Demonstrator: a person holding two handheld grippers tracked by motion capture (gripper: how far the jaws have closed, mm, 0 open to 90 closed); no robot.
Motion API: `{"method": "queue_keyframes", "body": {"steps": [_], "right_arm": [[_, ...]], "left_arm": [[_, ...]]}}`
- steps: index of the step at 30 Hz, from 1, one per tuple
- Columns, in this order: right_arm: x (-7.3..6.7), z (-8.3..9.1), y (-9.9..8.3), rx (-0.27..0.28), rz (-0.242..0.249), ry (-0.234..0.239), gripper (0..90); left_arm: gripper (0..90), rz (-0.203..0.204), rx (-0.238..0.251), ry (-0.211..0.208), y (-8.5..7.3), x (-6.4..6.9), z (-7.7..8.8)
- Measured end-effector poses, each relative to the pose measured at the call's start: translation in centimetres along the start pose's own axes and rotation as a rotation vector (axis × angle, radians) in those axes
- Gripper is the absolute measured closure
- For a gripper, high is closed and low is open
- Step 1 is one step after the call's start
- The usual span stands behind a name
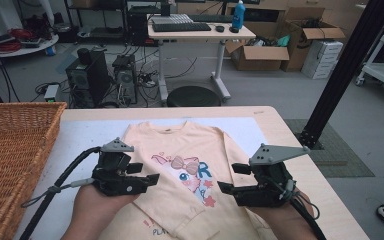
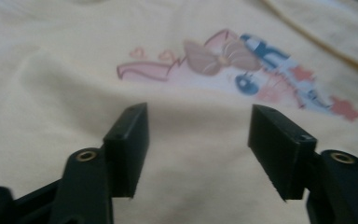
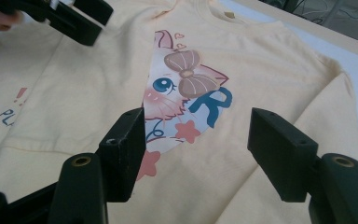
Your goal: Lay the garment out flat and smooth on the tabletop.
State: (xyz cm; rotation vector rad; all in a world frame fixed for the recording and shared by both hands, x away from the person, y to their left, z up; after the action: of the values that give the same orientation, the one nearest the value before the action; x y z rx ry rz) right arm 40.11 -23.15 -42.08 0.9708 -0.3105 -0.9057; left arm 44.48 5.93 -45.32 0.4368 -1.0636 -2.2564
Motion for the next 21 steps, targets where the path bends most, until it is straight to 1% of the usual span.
{"method": "queue_keyframes", "body": {"steps": [1, 2, 3, 4, 5, 8, 10, 11, 12, 15, 17, 21], "right_arm": [[0.0, 0.0, 0.0, -0.001, 0.001, 0.002, 37.0], [0.1, -0.1, 0.0, -0.001, 0.001, 0.000, 37.1], [0.1, -0.1, 0.0, -0.002, 0.000, -0.001, 37.0], [0.2, -0.1, 0.0, -0.001, 0.000, 0.000, 37.2], [0.2, -0.1, 0.0, -0.001, 0.001, 0.001, 37.2], [0.1, -0.1, 0.0, -0.002, 0.005, 0.001, 37.4], [0.1, -0.2, 0.0, 0.001, 0.009, 0.003, 37.9], [0.1, -0.3, 0.0, 0.001, 0.008, 0.005, 37.9], [0.1, -0.3, 0.0, 0.000, 0.008, 0.005, 37.9], [0.1, -0.3, 0.0, -0.001, 0.008, 0.005, 37.9], [0.1, -0.2, 0.0, 0.003, 0.007, 0.006, 37.9], [0.3, 0.1, 0.1, 0.017, 0.002, 0.005, 38.1]], "left_arm": [[43.2, -0.006, -0.033, 0.007, -0.2, 0.0, -0.5], [45.2, -0.002, -0.067, 0.010, -0.5, 0.1, -1.0], [47.1, -0.032, -0.053, 0.037, -0.7, 0.2, -1.2], [54.1, -0.081, -0.067, 0.078, -0.7, 0.4, -1.2], [59.8, -0.087, -0.061, 0.077, -0.6, 0.5, -1.3], [79.1, -0.074, -0.049, 0.072, -0.5, 0.5, -1.4], [87.2, -0.042, -0.042, 0.061, -0.5, 0.2, -1.5], [88.4, -0.019, -0.038, 0.042, -0.6, -0.1, -1.4], [89.0, -0.006, -0.036, 0.031, -0.6, -0.3, -1.4], [89.4, -0.008, -0.027, 0.030, -0.5, -0.7, -0.9], [89.4, -0.004, -0.001, 0.018, -0.2, -0.8, -0.2], [89.4, -0.004, 0.053, 0.022, 0.9, -1.2, 1.8]]}}
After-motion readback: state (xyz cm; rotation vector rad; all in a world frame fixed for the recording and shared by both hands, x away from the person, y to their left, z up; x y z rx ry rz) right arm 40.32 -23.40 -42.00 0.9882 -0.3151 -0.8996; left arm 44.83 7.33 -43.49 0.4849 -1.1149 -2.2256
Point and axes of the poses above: each handheld gripper's, and its own axes: z roughly backward along the jaws, y roughly out of its top, x roughly to its right, the point moved 3 cm from there along -z, roughly forward along the jaws, and after that the axes turned 14 degrees about -z, right-handed, at the moved point
